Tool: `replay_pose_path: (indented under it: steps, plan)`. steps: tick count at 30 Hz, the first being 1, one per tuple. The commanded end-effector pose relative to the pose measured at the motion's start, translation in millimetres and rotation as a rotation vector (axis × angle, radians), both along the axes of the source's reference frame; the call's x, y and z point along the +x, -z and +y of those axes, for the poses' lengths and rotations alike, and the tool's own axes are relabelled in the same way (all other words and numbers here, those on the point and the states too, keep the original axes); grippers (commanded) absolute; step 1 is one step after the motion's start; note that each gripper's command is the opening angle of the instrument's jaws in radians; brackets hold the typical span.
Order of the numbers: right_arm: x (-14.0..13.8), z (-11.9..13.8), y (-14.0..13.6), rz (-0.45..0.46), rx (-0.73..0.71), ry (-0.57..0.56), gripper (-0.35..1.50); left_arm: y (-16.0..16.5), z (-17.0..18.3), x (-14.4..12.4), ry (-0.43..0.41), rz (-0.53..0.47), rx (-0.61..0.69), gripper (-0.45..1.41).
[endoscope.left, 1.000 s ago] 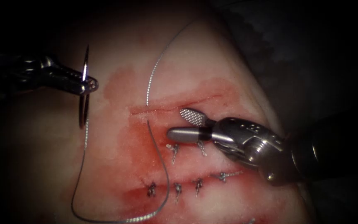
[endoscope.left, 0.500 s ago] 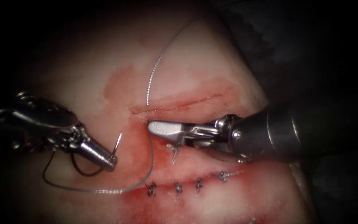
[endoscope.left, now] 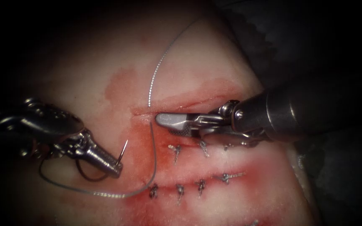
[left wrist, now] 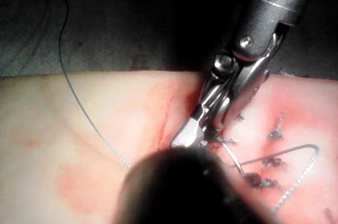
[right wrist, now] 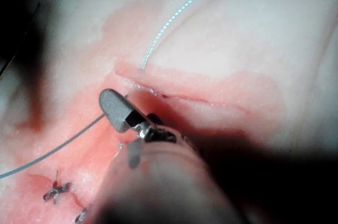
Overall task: Wound Closure
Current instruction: Pull the thread completely through the tissue using the right gripper, leaving a short tail at the top half of the tissue
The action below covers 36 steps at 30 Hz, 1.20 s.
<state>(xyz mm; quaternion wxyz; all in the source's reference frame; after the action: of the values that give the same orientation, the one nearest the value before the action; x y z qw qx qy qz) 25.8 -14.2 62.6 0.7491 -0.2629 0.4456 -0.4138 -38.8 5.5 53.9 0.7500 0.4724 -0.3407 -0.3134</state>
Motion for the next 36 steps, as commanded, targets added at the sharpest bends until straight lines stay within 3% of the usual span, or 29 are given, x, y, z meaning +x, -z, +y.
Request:
replay_pose_path:
  steps: [1,8,22,36]
  plan:
    - [0.7,-0.3,-0.9,0.004,0.015,0.016,0.76,-0.4,0.6,-0.7,0.001,-0.002,-0.003,-0.45]
    - [1.2,-0.8,-1.2,0.022,0.061,0.048,0.71,-0.9,0.1,-0.9,-0.005,-0.005,-0.009,-0.45]
    - [3.1,0.1,-1.2,0.071,0.055,0.044,0.42,-1.7,-0.5,-1.3,-0.018,-0.009,-0.013,-0.45]
    - [3.4,-0.6,-0.2,0.087,0.059,0.067,0.14,-1.6,-0.6,-1.3,-0.019,-0.004,0.001,-0.45]
